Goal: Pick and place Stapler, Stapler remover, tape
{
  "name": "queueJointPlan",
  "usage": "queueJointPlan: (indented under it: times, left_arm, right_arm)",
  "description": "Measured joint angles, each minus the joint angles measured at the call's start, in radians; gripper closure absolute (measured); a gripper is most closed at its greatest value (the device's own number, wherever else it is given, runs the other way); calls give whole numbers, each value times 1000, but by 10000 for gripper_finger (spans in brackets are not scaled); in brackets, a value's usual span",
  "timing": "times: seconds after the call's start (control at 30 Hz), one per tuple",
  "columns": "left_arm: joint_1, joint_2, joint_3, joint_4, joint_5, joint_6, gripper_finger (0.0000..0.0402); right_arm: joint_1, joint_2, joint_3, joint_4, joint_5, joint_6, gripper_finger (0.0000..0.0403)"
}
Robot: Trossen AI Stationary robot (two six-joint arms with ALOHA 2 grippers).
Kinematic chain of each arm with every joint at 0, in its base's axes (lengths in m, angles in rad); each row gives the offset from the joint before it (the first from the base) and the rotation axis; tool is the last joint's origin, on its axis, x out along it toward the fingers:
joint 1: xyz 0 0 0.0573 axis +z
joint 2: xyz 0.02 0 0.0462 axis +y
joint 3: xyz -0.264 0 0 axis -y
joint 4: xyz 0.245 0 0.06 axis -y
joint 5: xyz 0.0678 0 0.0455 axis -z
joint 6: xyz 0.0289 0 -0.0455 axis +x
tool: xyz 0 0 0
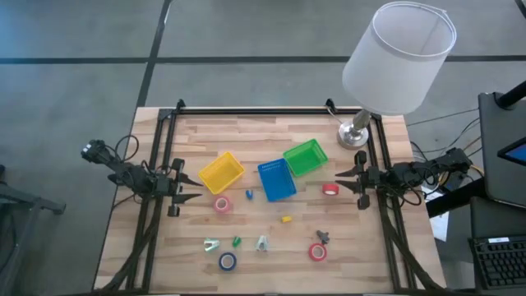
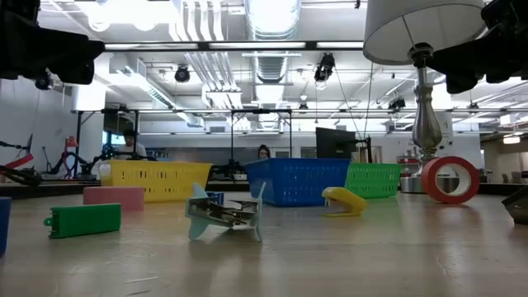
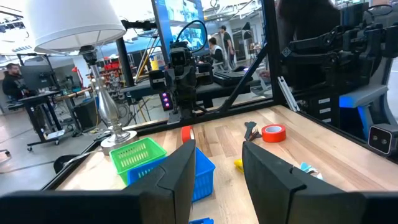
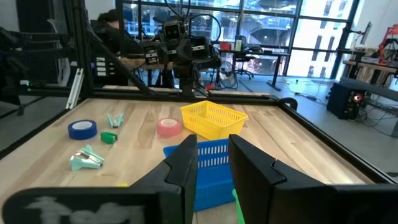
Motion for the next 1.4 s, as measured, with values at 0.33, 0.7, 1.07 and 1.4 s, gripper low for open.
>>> queueJointPlan:
  times: [0.33,0.7,1.07,1.4]
  left_arm:
    - [0,0,0,0,0,0,266]
    - [0,0,0,0,0,0,266]
    - [0,0,0,0,0,0,266]
    - [0,0,0,0,0,0,266]
  right_arm:
    - [0,0,0,0,0,1,335]
    - [0,0,0,0,0,-1,319]
    - [0,0,0,0,0,-172,326]
    - [0,0,0,0,0,-212,330]
